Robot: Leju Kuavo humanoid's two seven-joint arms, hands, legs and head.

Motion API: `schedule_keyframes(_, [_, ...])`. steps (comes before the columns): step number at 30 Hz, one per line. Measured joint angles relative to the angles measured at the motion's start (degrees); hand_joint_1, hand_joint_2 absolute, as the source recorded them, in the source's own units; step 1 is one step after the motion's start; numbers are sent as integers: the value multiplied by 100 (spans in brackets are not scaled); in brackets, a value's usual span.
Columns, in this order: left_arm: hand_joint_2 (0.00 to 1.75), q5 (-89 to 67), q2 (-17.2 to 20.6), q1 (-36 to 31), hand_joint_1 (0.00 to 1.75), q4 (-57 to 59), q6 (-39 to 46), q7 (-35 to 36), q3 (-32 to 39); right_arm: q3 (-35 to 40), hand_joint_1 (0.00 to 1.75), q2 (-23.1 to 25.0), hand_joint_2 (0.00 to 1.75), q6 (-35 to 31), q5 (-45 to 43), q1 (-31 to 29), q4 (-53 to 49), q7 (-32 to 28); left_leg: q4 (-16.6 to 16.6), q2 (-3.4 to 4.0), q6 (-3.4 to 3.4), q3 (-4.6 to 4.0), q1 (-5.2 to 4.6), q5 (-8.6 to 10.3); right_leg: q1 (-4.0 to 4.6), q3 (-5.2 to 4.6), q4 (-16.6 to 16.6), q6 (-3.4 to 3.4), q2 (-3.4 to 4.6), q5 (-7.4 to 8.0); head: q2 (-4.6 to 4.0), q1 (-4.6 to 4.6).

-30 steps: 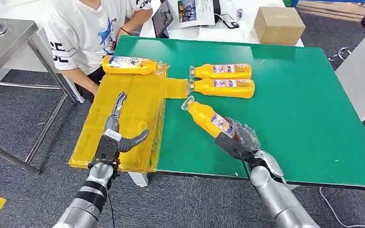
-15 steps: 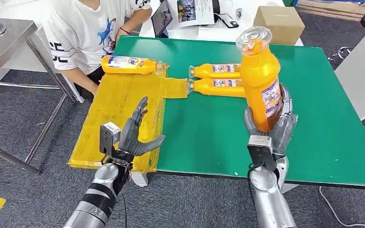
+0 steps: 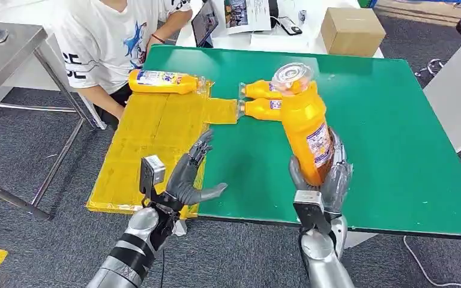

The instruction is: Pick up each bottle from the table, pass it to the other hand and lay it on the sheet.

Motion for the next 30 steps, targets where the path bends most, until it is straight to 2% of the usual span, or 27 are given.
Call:
schedule_keyframes(14, [175,183,9,12,0,-22,-201,55,-54,205,175,35,175,-2,-111,17,183,-2,0,1,0,0,0,0,1,0,0,0,0,0,0,0])
schedule_keyframes(22, [175,538,46,9,0,-55,-455,177,-262,1117,175,144,175,-2,-216,37,1010,-2,-1,1,0,-1,1,0,1,-2,1,-1,0,-1,0,0])
schedule_keyframes(27, [175,927,46,-85,0,160,-783,310,-365,2106,175,466,175,15,-90,-83,2106,-15,-2,10,-1,-1,4,0,3,-8,1,-2,4,-1,0,0])
schedule_keyframes(30, [175,1025,74,-83,0,273,-833,280,-365,2387,175,568,175,-42,-243,-201,2538,-9,-2,7,-2,-3,5,1,3,-10,2,-3,3,-2,0,0])
